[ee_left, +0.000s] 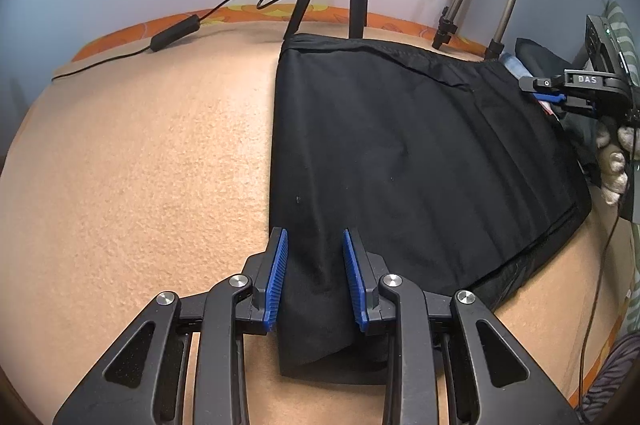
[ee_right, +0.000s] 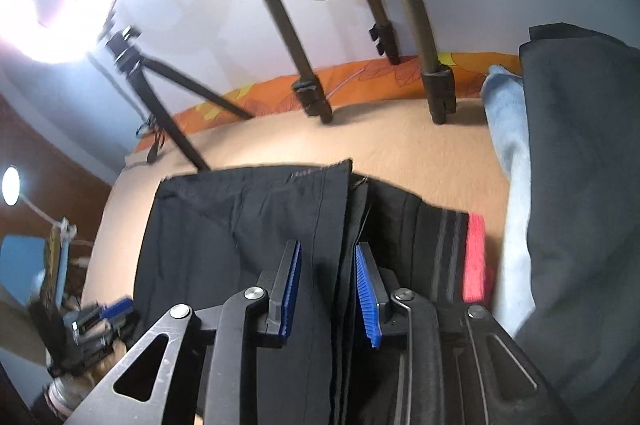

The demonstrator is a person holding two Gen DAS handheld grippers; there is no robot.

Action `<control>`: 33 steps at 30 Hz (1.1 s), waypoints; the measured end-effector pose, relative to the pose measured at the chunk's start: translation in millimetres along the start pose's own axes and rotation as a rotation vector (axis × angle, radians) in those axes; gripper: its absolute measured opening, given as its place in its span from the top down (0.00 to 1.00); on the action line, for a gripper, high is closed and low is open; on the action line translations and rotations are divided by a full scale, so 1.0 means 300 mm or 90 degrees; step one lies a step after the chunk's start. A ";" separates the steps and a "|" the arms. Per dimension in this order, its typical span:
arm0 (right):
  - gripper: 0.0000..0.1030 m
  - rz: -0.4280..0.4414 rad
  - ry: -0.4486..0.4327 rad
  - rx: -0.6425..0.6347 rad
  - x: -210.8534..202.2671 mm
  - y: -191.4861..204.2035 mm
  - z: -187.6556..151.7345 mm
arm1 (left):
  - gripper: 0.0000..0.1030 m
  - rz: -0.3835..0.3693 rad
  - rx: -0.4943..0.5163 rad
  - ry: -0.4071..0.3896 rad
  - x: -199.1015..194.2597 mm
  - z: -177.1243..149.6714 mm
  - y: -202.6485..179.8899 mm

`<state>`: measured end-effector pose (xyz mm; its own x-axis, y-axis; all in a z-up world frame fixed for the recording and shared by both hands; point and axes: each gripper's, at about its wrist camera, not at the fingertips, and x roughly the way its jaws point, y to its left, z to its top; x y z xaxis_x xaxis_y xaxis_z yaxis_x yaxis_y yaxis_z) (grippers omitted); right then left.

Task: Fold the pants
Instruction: 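Open both tools and release the folded black pants strip, then move both tools to the end of the folded black pants strip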

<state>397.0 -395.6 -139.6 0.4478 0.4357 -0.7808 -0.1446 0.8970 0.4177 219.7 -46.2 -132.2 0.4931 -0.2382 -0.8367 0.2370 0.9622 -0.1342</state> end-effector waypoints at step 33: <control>0.60 -0.016 0.004 -0.279 0.098 0.652 -0.110 | 0.55 0.002 -0.042 -0.011 -0.025 -0.054 0.060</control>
<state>352.6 -204.9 -96.2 0.4505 0.4129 -0.7916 -0.4953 0.8533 0.1631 206.8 -24.8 -137.0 0.5080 -0.2375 -0.8280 0.1800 0.9693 -0.1676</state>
